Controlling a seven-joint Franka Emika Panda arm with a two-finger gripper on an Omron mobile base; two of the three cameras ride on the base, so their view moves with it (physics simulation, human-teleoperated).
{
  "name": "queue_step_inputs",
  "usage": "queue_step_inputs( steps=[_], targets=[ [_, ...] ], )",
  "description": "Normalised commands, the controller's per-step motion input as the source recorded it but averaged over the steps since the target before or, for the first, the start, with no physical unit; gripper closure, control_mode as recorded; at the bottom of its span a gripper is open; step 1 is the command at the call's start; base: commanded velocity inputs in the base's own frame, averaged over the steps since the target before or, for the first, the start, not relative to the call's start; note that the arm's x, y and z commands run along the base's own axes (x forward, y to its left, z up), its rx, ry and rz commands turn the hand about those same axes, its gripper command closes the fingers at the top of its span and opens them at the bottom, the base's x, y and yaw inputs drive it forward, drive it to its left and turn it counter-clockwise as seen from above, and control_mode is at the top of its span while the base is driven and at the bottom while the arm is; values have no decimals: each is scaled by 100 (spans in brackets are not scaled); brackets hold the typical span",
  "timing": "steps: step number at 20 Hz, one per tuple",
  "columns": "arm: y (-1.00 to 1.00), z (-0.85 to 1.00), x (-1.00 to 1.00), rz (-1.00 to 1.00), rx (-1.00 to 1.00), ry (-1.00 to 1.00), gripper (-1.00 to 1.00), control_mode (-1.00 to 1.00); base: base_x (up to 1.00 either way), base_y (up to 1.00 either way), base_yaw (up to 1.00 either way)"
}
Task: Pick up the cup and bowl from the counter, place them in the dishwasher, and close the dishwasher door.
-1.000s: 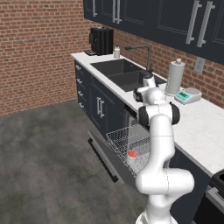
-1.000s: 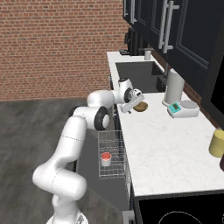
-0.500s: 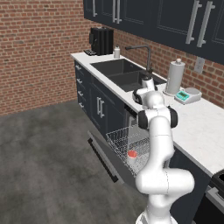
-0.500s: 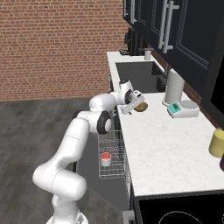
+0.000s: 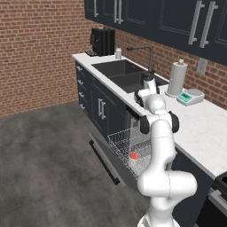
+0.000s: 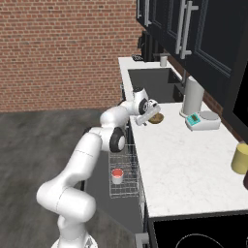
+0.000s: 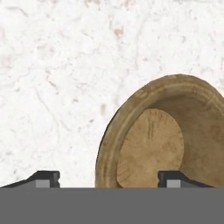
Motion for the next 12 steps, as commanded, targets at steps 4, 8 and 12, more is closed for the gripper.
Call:
queue_step_inputs(
  steps=[4,8,12],
  targets=[
    [0,-29,3,0,0,0,100,-100,0,0,0],
    [12,-19,-10,0,0,-1,100,-100,0,0,0],
    [58,0,-57,0,-1,-14,100,-100,0,0,0]
  ],
)
